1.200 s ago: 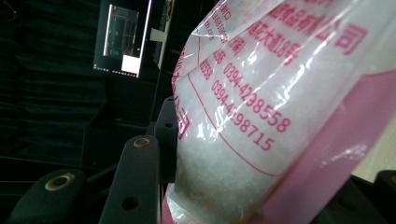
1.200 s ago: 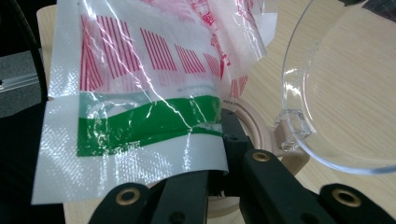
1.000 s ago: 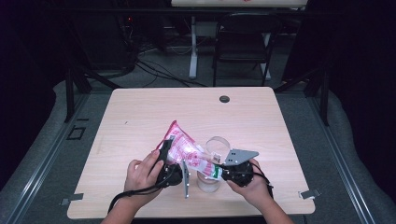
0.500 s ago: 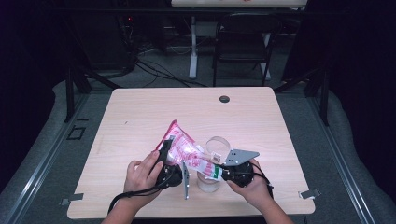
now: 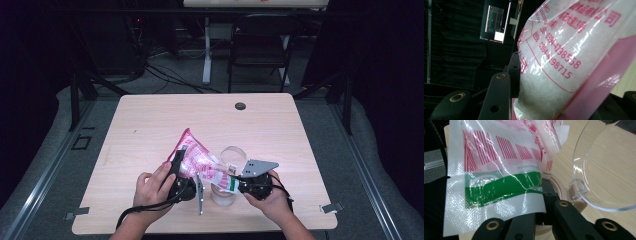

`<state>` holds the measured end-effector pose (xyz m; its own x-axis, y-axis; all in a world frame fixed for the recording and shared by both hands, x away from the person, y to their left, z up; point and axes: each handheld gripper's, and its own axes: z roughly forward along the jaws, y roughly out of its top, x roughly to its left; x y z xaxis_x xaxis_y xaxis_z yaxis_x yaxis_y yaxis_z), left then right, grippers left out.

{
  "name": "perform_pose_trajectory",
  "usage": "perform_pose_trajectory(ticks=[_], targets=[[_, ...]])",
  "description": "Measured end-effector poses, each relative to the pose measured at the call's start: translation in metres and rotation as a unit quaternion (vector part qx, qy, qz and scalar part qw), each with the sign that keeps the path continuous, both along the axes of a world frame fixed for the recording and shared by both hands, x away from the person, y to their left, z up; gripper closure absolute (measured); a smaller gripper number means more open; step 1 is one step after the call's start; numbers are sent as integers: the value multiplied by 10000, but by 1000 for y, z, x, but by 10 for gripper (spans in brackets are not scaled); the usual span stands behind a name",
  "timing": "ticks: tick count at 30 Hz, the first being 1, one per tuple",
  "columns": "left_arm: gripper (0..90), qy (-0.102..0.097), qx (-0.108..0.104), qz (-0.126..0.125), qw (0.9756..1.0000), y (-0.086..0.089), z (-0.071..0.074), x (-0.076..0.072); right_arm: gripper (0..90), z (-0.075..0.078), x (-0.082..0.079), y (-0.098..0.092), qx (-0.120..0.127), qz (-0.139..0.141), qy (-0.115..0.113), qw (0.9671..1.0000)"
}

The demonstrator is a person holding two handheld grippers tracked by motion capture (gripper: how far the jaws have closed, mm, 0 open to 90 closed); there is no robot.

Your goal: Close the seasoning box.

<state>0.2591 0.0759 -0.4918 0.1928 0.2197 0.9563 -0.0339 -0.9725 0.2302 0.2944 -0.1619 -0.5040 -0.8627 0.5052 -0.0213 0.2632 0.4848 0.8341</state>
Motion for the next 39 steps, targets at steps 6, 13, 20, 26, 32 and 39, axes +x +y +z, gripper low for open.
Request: perform_pose_trajectory(ticks=[6,13,20,26,32,39], targets=[[638,-17,46,-22,10000,-1,0,0,900,-1,1,-1,-15,-9,12,10000],[638,-15,168,-28,9999,-2,1,0,900,-1,1,-1,-34,-13,9,10000],[639,-73,259,-47,9996,-2,3,0,900,-1,1,-1,-5,-16,23,10000],[638,-108,275,-44,9996,-2,4,0,900,-1,1,-1,-22,-3,6,10000],[639,-138,299,-63,9994,-3,5,-1,900,-1,0,-1,24,26,1,10000],[639,-137,297,-59,9994,-4,6,0,900,-1,1,-1,12,11,6,10000]])
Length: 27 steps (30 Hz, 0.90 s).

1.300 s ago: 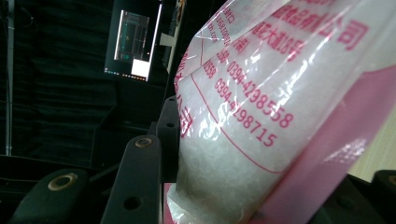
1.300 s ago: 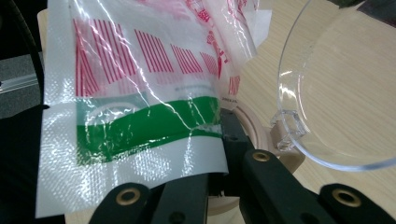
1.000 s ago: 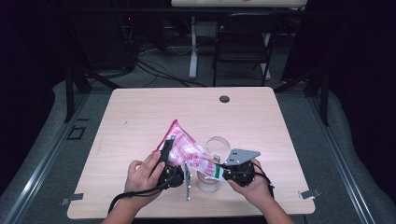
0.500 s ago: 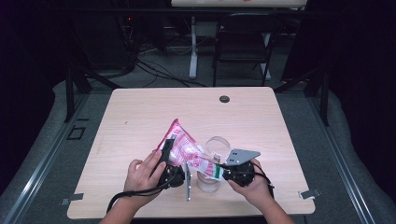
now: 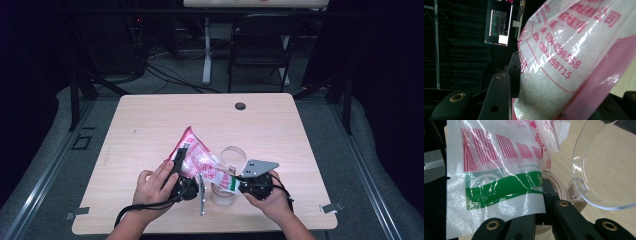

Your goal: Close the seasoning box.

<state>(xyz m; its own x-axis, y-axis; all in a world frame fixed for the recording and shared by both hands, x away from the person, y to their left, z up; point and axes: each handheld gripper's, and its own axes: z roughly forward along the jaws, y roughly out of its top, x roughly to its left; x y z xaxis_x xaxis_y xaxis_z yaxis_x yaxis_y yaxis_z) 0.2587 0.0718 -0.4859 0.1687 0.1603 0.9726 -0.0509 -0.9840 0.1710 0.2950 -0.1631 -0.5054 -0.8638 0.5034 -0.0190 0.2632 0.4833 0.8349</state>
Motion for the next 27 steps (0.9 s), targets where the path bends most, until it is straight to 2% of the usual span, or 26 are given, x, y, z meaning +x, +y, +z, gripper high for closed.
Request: perform_pose_trajectory(ticks=[27], targets=[[639,-38,58,-28,10000,-1,3,0,900,0,0,-1,6,-14,-19,10000]])
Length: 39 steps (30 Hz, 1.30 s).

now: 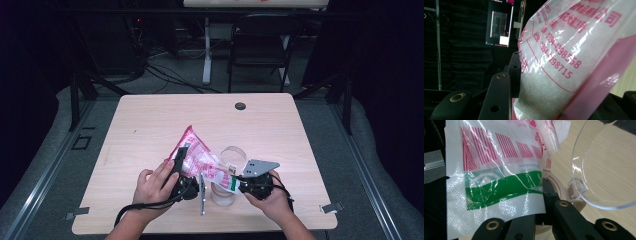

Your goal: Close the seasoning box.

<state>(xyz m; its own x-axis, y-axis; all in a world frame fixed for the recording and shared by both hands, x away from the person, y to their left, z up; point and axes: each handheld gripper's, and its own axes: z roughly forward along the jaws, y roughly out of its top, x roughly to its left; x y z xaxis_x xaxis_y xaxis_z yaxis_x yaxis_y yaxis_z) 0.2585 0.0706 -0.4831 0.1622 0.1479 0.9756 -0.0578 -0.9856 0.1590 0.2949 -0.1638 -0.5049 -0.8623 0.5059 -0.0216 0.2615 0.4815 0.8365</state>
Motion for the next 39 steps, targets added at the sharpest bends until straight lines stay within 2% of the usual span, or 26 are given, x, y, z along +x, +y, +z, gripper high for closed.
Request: perform_pose_trajectory(ticks=[25,30,39], targets=[[641,31,151,-43,9999,-1,1,1,900,0,0,0,-8,-18,2,10000],[642,19,260,-59,9996,-2,3,1,900,0,0,0,-6,-11,4,10000],[644,17,332,-67,9994,-2,4,1,900,0,0,0,-1,-19,0,10000]])
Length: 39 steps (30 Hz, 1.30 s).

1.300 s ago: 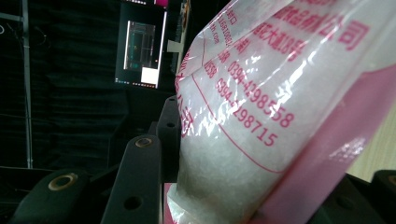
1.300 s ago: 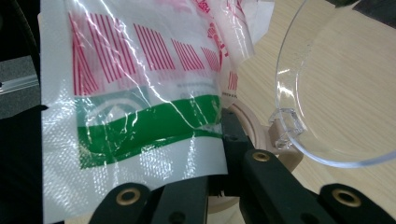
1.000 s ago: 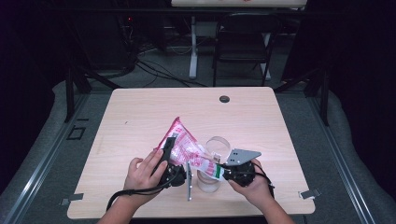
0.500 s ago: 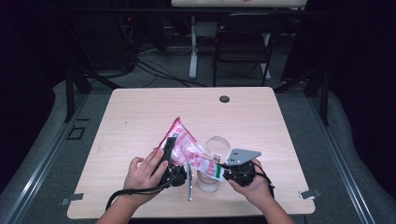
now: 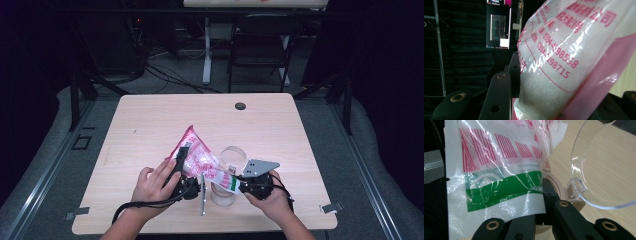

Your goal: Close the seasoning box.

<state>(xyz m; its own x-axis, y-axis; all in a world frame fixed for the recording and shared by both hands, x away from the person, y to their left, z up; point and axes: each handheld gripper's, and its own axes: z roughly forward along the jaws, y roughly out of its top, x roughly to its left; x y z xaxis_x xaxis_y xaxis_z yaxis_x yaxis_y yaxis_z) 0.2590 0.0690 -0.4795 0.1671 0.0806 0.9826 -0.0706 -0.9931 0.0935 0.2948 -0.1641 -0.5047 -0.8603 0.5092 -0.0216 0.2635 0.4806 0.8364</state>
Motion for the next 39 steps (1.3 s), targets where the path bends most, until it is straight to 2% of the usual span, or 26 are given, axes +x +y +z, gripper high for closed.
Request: perform_pose_trajectory(ticks=[39], targets=[[647,-78,-13,-54,10000,-3,2,0,900,0,1,-1,-25,-12,-9,10000]])
